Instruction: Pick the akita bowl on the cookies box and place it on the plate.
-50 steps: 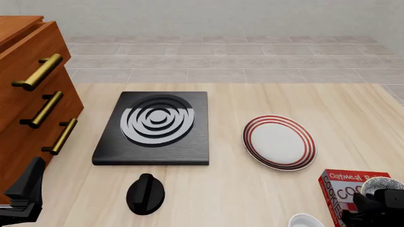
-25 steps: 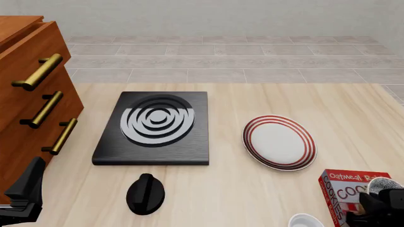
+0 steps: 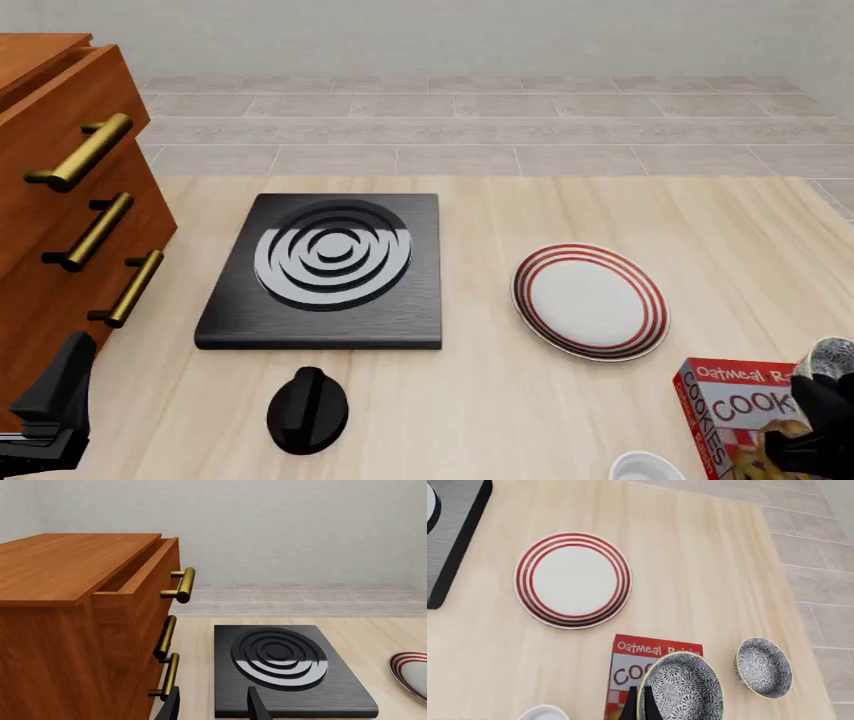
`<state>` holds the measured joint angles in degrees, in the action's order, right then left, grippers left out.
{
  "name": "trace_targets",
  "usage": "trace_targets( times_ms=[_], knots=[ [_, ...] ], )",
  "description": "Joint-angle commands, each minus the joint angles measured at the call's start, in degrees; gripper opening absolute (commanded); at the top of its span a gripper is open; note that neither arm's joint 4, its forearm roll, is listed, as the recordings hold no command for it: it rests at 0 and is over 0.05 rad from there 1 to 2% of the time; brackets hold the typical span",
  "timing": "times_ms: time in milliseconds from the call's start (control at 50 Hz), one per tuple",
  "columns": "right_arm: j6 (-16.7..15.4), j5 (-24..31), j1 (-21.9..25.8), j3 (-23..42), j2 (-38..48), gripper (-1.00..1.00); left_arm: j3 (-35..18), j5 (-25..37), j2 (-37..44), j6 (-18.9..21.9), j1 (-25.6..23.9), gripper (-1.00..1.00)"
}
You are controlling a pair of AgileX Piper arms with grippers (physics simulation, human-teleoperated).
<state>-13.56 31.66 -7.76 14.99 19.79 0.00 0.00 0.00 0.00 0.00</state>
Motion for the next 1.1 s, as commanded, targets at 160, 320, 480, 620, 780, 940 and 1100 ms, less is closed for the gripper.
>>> trace_targets(
  times_ms=[160,320,480,620,780,940,1100],
  knots=[
    [-8.46,3.17,1.39,6.23,-0.83,-1.00,0.00,0.00,0.00,0.00,0.00,1.00],
    [-10.56,2.80,2.44,6.33,-0.04,-1.00,0.00,0.00,0.00,0.00,0.00,1.00],
    [-13.75,2.00,3.93,6.63,1.48,-1.00,0.00,0.00,0.00,0.00,0.00,1.00],
    [-14.35,1.54,5.10,8.13,3.07,-1.00,0.00,0.00,0.00,0.00,0.00,1.00],
    [-15.28,-0.46,6.70,8.65,5.71,-1.00,0.00,0.00,0.00,0.00,0.00,1.00],
    [-15.94,-1.62,8.02,10.16,7.70,-1.00,0.00,0.00,0.00,0.00,0.00,1.00],
    [-16.35,-2.24,8.84,10.85,9.12,-1.00,0.00,0.00,0.00,0.00,0.00,1.00]
  ],
)
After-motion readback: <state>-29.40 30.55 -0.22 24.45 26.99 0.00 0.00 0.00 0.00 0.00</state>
